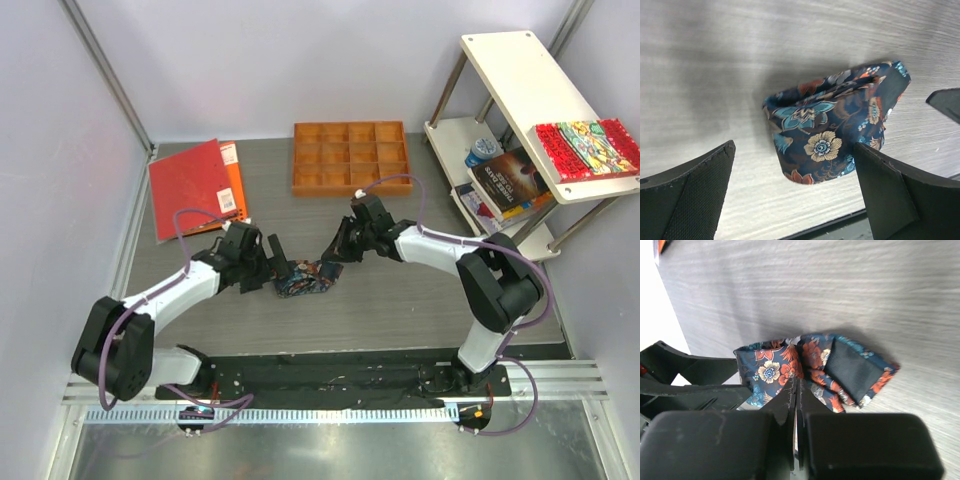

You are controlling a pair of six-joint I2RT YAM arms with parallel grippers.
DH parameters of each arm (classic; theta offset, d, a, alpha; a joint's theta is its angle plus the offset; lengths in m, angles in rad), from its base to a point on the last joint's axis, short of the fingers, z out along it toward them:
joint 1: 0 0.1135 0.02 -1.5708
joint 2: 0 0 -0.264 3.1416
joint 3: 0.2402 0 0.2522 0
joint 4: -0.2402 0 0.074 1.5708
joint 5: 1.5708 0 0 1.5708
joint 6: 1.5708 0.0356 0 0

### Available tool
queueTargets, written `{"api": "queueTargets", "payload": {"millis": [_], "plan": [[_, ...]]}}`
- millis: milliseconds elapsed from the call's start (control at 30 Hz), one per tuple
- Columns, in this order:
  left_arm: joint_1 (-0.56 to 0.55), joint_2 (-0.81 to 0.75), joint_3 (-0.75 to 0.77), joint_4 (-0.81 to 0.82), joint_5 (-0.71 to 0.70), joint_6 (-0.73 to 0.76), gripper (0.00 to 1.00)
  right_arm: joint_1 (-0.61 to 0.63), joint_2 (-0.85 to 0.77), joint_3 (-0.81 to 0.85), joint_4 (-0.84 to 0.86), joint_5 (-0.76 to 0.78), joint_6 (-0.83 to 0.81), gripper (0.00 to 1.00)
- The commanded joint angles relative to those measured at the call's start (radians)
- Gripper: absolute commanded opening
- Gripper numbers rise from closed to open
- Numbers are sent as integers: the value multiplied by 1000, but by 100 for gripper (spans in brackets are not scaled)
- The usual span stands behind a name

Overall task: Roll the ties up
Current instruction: Roll the tie at the center of the board.

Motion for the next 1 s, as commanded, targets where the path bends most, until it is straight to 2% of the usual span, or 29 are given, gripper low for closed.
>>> {"api": "queueTargets", "payload": {"millis": [0,133,300,533,967], "plan": [[-2,-73,-28,-13,-25,-87,100,44,-22,35,27,21,-4,4],[-3,-173,-84,-27,-75,-164,100,70,-8,44,45,28,-7,4],[-3,-263,-202,97,-86,-283,97,87,21,58,76,19,-7,4],[-22,-193,-245,246,-60,-353,92,101,42,51,85,25,-12,3],[-101,-200,-285,301,-161,-442,88,151,62,-84,211,36,33,1]]}}
